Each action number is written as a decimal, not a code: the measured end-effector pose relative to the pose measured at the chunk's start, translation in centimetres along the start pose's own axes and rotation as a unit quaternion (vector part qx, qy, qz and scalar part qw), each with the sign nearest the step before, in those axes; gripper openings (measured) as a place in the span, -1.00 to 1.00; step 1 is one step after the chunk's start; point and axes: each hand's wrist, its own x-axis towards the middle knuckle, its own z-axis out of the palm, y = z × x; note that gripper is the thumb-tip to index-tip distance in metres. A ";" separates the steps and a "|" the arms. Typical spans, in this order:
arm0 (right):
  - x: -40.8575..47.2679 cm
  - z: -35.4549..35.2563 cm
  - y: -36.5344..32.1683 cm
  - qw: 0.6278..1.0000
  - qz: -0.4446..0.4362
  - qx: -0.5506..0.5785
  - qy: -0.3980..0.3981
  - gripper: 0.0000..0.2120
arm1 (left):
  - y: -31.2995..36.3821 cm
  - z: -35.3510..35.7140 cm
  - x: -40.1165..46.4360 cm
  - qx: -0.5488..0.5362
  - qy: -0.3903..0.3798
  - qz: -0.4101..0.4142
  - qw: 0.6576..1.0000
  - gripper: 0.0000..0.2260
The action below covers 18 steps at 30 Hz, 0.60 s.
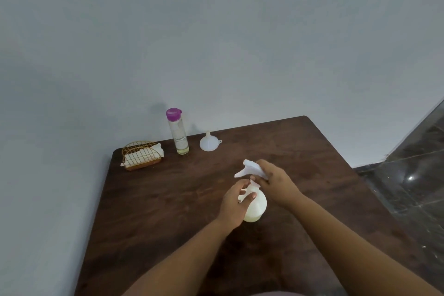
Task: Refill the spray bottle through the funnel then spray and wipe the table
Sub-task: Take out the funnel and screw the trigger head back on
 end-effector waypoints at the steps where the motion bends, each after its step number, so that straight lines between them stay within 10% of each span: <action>1: -0.1 0.4 0.2 1.000 0.015 -0.005 -0.024 -0.88 | -0.2 0.1 0.0 -0.017 0.000 -0.003 1.000 -0.74; 18: 1.3 1.0 1.7 0.988 0.026 -0.118 -0.099 -0.76 | -1.6 -0.3 0.0 0.081 -0.041 0.028 0.996 -0.63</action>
